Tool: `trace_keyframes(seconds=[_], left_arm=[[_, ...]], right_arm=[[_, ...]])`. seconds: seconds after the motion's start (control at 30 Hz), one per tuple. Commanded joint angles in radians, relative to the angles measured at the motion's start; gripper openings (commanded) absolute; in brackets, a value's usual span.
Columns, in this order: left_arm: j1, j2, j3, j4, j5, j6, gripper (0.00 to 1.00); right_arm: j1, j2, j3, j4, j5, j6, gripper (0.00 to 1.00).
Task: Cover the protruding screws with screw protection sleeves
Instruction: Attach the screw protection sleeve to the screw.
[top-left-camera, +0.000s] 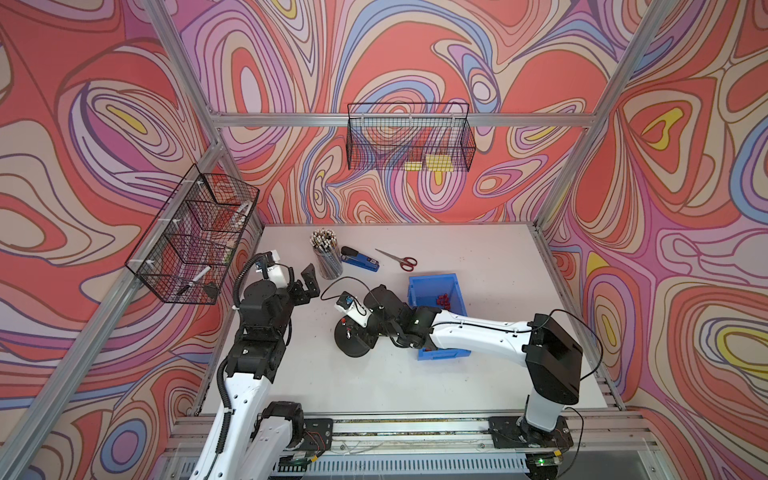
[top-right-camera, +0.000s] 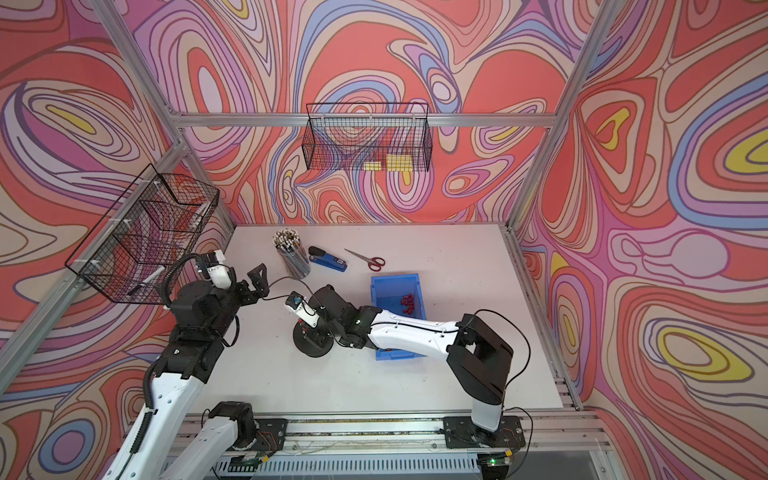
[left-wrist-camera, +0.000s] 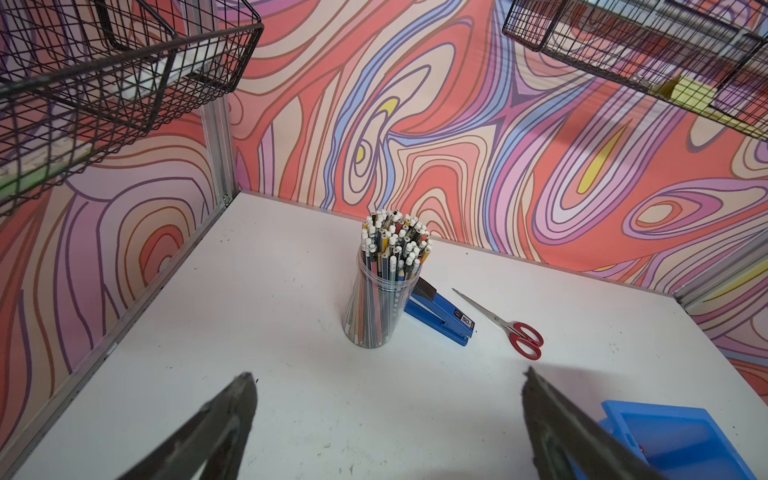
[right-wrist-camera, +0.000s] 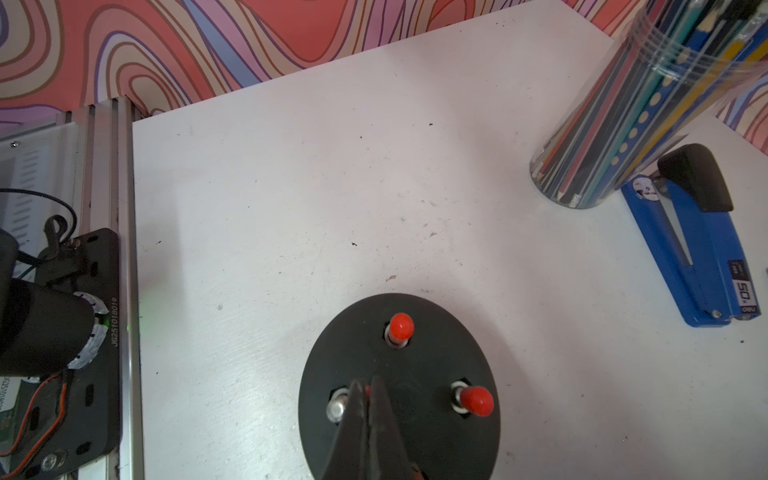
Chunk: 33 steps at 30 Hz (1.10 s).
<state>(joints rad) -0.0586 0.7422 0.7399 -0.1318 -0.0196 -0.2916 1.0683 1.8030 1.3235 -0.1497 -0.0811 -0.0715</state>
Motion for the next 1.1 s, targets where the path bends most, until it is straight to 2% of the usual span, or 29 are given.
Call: trace_keyframes(seconds=[0.0,0.13,1.07], left_arm=[[0.006,0.005,0.028,-0.002,0.004,-0.002,0.99],[0.006,0.005,0.027,0.000,0.007,-0.003,0.99],[0.009,0.006,0.027,0.000,0.010,-0.004,0.99]], right_arm=[[0.007,-0.025,-0.011,0.014,0.010,0.007,0.00],[0.007,-0.060,-0.026,0.029,0.013,0.007,0.00],[0.007,-0.017,-0.005,-0.013,-0.034,0.015,0.00]])
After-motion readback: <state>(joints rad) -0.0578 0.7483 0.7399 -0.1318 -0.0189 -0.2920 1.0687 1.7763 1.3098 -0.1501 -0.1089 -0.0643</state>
